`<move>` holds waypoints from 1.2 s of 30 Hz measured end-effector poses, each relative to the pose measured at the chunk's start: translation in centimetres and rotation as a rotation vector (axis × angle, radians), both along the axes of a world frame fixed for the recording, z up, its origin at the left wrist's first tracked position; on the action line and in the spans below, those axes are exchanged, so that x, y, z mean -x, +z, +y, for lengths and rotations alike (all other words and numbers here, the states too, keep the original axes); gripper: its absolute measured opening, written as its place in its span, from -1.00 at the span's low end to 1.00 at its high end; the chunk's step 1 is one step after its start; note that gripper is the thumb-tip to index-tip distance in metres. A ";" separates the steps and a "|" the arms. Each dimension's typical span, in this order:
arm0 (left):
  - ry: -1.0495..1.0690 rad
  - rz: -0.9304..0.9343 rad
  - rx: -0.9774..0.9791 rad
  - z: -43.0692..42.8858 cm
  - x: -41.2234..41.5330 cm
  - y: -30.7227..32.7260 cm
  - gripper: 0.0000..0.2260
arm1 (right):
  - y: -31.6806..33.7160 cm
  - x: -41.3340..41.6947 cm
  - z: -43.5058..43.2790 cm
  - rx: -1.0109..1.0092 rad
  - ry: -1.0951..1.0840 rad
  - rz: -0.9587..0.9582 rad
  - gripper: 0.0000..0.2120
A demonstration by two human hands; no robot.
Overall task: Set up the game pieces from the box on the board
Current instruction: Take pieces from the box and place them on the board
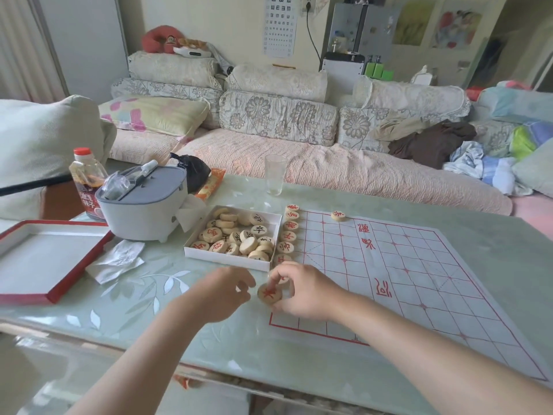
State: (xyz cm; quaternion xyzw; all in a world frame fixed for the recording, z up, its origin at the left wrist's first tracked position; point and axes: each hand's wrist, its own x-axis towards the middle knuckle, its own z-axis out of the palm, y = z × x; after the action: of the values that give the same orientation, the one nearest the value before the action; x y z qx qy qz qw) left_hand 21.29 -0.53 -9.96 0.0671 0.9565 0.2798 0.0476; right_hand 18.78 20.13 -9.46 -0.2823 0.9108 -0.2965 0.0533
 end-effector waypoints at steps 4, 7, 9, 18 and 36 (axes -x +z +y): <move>-0.066 0.038 0.237 0.1 -0.8 -0.7 -0.69 | -0.5 -2.0 0.8 -0.081 0.017 -0.044 -0.72; -0.070 0.024 0.262 0.1 -1.0 -1.1 -0.65 | -0.8 -2.5 0.9 -0.137 0.040 -0.052 -0.73; -0.070 0.023 0.258 0.1 -1.0 -1.3 -0.65 | -0.5 -2.5 0.8 -0.127 0.047 -0.062 -0.78; 0.096 0.117 -0.009 -2.1 1.3 -0.1 -0.80 | 0.3 0.9 -2.9 0.025 -0.025 0.053 -0.92; 0.267 0.290 0.172 -7.3 7.5 -1.0 -0.78 | 1.6 11.7 -12.4 -0.453 0.143 0.187 -0.40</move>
State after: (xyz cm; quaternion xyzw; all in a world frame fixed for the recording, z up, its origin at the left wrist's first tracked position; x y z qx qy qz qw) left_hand 13.79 -7.81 -10.98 -0.0250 0.9741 0.1883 -0.1225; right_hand 7.09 7.76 -7.89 -0.3530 0.9327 -0.0532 0.0516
